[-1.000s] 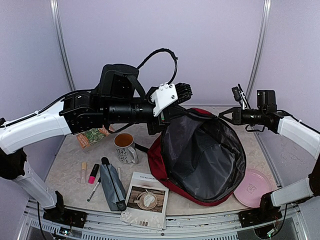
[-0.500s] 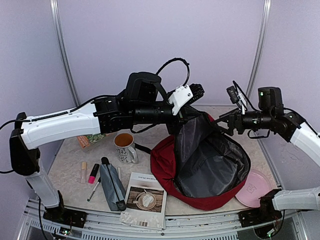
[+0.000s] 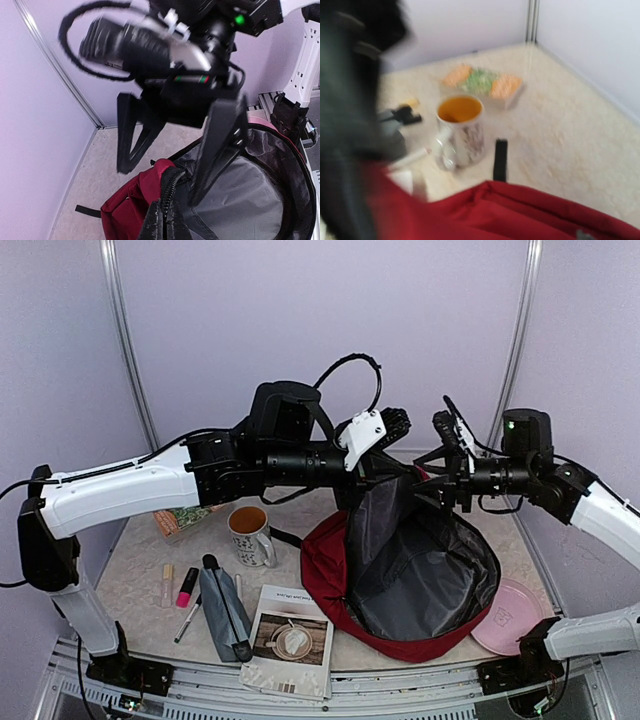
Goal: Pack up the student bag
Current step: Pass from the left arm to the right, then place the student bag at the center of the board.
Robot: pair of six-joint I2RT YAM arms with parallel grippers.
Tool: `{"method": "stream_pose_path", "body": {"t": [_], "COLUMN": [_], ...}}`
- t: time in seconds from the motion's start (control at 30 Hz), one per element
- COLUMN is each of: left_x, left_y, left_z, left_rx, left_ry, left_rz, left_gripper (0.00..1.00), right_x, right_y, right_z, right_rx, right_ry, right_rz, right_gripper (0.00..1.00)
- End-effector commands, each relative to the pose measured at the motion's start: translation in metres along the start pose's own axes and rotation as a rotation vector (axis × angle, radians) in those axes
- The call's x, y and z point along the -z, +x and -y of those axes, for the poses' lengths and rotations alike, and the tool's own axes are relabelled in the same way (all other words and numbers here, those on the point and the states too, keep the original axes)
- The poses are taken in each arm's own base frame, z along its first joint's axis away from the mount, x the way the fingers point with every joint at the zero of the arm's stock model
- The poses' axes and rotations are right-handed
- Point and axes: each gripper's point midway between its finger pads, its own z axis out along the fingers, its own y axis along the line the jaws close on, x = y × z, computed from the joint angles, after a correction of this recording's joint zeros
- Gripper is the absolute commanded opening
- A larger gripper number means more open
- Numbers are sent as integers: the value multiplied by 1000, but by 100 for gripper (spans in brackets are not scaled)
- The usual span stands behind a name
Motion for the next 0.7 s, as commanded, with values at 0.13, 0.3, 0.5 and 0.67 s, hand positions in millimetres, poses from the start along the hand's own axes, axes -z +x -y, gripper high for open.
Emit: {"method": "stream_pose_path", "body": {"t": [0.13, 0.3, 0.5, 0.67], "left_x": [26, 44, 83, 127], "left_y": [-35, -32, -6, 22], "left_z": [-7, -20, -58, -101], "left_rx": [13, 67, 132, 235], "left_ry": [20, -25, -198, -366], "left_rz": [97, 68, 4, -45], "left_gripper": [0, 79, 99, 99], "right_x": [-33, -16, 12, 21], "right_y": [1, -22, -76, -123], "right_z": [25, 75, 161, 212], "right_rx": [43, 33, -87, -130], "right_ry": [0, 231, 509, 682], "right_rz": [-78, 10, 197, 351], "right_gripper": [4, 0, 0, 0]}}
